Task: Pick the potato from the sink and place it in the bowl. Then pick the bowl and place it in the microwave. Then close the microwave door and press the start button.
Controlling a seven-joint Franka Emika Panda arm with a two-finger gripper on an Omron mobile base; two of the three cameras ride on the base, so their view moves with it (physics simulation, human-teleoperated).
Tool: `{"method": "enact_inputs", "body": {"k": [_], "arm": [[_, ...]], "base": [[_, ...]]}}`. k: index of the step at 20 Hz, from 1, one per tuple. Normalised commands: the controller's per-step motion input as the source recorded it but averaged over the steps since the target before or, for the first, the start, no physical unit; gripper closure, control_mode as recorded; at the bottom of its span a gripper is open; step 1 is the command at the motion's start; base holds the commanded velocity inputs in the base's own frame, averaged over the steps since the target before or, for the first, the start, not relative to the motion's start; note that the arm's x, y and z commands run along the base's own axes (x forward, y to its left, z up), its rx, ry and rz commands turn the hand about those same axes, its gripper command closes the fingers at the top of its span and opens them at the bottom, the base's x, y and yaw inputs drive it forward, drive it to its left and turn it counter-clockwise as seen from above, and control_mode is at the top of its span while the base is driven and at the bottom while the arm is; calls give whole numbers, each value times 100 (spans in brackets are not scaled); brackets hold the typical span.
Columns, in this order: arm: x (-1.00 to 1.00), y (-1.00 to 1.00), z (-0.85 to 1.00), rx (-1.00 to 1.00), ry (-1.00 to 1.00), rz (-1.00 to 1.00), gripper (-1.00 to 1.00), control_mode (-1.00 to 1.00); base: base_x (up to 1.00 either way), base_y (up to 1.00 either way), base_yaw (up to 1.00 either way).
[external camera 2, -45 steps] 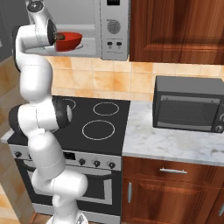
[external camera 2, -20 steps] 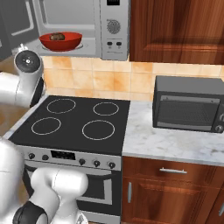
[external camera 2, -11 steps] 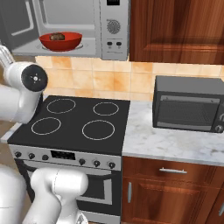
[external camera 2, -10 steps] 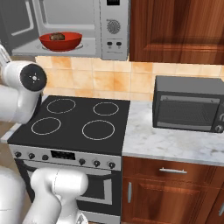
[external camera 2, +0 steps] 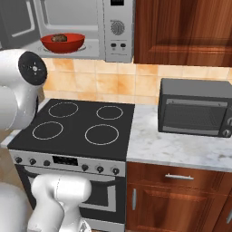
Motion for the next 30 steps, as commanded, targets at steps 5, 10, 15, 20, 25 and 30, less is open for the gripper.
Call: {"method": "enact_inputs", "body": {"k": [5,10,15,20,25,30], "arm": [[-100,0,0,0,5,22,-100,-100],[-100,6,2,1,0,16,-100,-100],[-99,64,-7,-3,1,6,-100,-100],[-51,99,-24,-6,11,-9,-100,-100],[13,100,-43,-9,20,-29,-100,-100],[60,98,-48,-11,13,-46,-100,-100]], "base": [[0,0,0],[0,0,0],[0,0,0],[0,0,0],[0,0,0],[0,0,0]]}}
